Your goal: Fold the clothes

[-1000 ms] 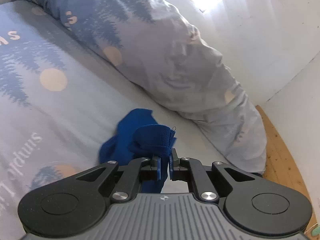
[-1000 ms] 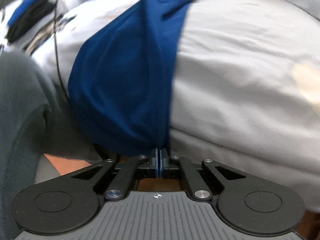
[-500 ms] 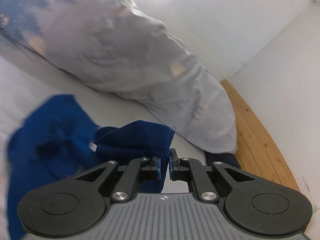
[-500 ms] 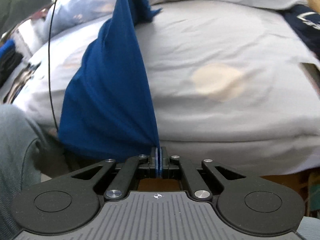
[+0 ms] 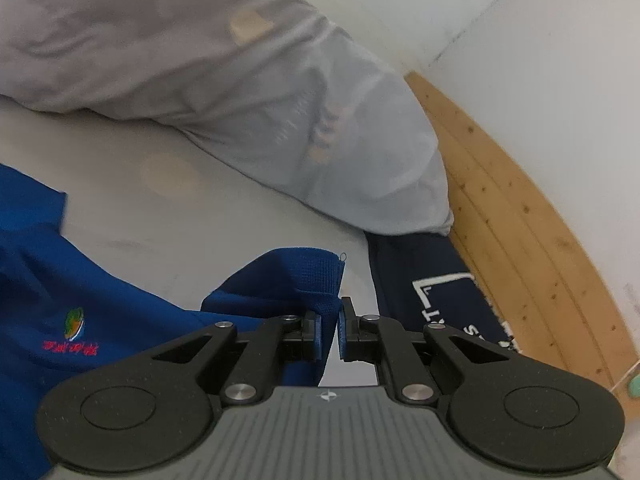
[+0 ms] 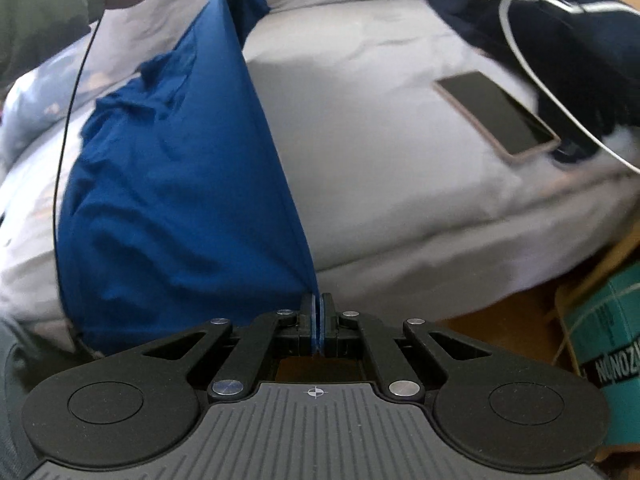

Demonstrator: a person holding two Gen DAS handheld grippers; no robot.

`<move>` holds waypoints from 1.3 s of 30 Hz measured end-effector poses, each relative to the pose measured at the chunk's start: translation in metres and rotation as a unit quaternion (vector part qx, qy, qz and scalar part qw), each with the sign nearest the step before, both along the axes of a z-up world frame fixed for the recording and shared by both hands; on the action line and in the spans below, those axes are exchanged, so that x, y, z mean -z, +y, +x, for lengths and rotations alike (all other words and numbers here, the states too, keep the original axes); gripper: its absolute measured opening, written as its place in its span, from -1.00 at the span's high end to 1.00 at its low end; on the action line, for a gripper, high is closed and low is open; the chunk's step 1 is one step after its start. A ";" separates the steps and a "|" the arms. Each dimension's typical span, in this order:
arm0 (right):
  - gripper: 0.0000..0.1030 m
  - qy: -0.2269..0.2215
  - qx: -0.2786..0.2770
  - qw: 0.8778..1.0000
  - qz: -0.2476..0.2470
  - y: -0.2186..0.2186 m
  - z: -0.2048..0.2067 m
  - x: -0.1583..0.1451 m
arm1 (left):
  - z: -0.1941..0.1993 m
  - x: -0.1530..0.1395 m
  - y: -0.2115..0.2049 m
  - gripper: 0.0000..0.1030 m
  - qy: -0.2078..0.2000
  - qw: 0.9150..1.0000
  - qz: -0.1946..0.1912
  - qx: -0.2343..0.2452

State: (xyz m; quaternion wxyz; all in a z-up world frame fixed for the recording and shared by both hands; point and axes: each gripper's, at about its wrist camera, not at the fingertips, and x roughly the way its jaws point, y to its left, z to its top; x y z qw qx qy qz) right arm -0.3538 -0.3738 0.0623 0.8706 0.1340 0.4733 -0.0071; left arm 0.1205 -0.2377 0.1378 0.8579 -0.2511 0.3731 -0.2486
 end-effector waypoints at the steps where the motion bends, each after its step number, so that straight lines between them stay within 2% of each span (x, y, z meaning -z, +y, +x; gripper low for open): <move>1: 0.96 0.002 0.009 1.000 0.001 -0.006 0.000 0.003 | 0.003 0.007 -0.011 0.77 0.002 1.000 0.003 0.005; 6: 0.96 0.029 0.045 0.999 0.000 -0.037 0.000 0.019 | 0.013 0.053 -0.057 0.77 0.030 0.999 0.020 0.001; 12: 0.95 0.055 0.062 0.997 0.011 -0.050 0.003 0.036 | 0.011 0.098 -0.100 0.76 0.029 0.997 0.072 0.013; 13: 0.94 0.058 0.066 0.996 0.014 -0.053 0.003 0.037 | 0.011 0.105 -0.103 0.57 0.033 0.996 0.076 0.017; 15: 0.92 0.068 0.082 0.994 0.019 -0.058 0.003 0.041 | 0.010 0.118 -0.106 0.39 0.045 0.995 0.080 0.038; 16: 0.92 0.076 0.088 0.993 0.014 -0.058 0.003 0.043 | 0.009 0.124 -0.108 -0.02 0.053 0.994 0.080 0.051; 17: 0.92 0.088 0.097 0.991 0.002 -0.057 0.004 0.044 | 0.008 0.130 -0.109 -0.53 0.060 0.993 0.081 0.064; 19: 0.85 0.097 0.110 0.989 -0.016 -0.055 0.005 0.045 | 0.001 0.132 -0.112 -0.76 0.053 0.991 0.079 0.096; 21: 0.79 0.095 0.126 0.987 -0.031 -0.053 0.005 0.044 | -0.010 0.127 -0.106 -0.78 0.041 0.989 0.065 0.126; 22: 0.69 0.092 0.132 0.986 -0.039 -0.053 0.005 0.044 | -0.016 0.122 -0.101 -0.78 0.040 0.989 0.056 0.134; 24: 0.46 0.085 0.141 0.985 -0.053 -0.050 0.005 0.042 | -0.029 0.107 -0.082 -0.86 0.033 0.989 0.024 0.144; 25: 0.34 0.079 0.140 0.985 -0.059 -0.048 0.006 0.040 | -0.038 0.098 -0.066 -0.98 0.026 0.989 0.007 0.145; 27: 0.21 0.064 0.135 0.986 -0.075 -0.041 0.007 0.035 | -0.055 0.078 -0.032 -1.00 0.006 0.989 -0.023 0.148; 29: 0.09 0.051 0.128 0.986 -0.090 -0.034 0.008 0.029 | -0.070 0.063 0.006 -1.00 -0.008 0.989 -0.035 0.142; 32: -0.02 0.029 0.115 0.987 -0.104 -0.019 0.009 0.020 | -0.100 0.046 0.066 -1.00 -0.024 0.991 -0.032 0.124; 37: -0.18 -0.014 0.074 0.994 -0.083 0.016 0.009 0.007 | -0.162 0.029 0.182 -1.00 -0.060 0.995 -0.025 0.074; 39: -0.21 -0.027 0.050 0.995 -0.076 0.036 0.008 0.004 | -0.177 0.025 0.222 -1.00 -0.075 0.996 -0.010 0.046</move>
